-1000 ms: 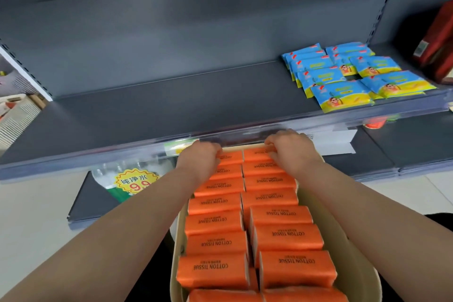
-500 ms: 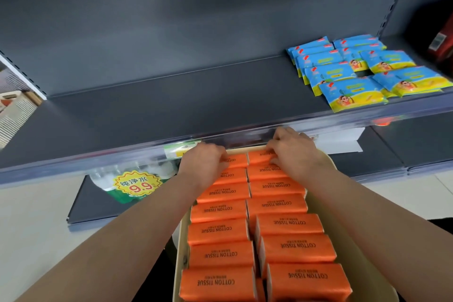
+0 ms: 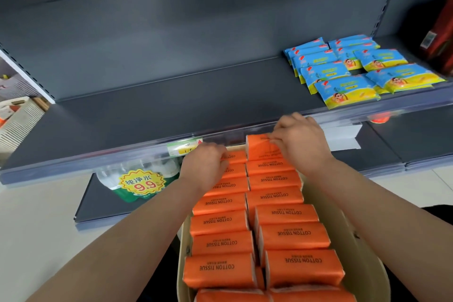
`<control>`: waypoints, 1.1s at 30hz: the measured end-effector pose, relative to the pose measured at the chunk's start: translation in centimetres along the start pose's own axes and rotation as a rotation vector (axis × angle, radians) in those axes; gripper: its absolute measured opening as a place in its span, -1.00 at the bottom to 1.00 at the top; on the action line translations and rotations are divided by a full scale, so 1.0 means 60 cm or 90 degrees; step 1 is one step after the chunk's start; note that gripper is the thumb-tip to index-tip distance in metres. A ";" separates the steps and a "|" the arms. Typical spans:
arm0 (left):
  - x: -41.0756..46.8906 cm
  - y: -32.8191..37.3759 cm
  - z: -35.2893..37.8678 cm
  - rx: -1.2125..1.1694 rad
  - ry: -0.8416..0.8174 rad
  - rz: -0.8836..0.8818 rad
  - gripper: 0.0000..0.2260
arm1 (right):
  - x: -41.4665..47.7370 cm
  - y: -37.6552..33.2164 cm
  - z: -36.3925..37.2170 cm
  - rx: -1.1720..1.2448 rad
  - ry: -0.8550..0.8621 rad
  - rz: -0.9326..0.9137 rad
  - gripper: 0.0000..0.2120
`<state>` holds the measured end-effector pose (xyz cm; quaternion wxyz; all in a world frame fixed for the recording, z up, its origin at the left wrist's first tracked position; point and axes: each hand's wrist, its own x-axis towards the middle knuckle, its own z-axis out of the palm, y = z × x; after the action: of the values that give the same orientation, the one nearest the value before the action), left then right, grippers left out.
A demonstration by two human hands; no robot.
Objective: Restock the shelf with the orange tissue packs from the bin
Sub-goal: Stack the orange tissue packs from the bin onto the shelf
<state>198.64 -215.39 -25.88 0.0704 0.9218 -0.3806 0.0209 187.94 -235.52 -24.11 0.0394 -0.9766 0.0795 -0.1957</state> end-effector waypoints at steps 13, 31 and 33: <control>0.009 0.010 -0.005 0.060 -0.022 -0.065 -0.83 | -0.058 0.002 -0.030 0.178 -0.088 0.025 -0.69; 0.019 0.015 0.000 0.141 0.036 -0.041 -0.87 | -0.110 -0.020 -0.010 0.175 -0.052 0.077 -0.66; 0.020 0.015 -0.012 0.101 0.091 -0.015 -0.88 | -0.111 -0.014 -0.014 0.174 -0.050 0.082 -0.66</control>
<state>198.90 -216.75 -24.94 0.0241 0.9251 -0.3610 0.1158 181.64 -233.59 -25.76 0.1873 -0.9620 0.1130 -0.1637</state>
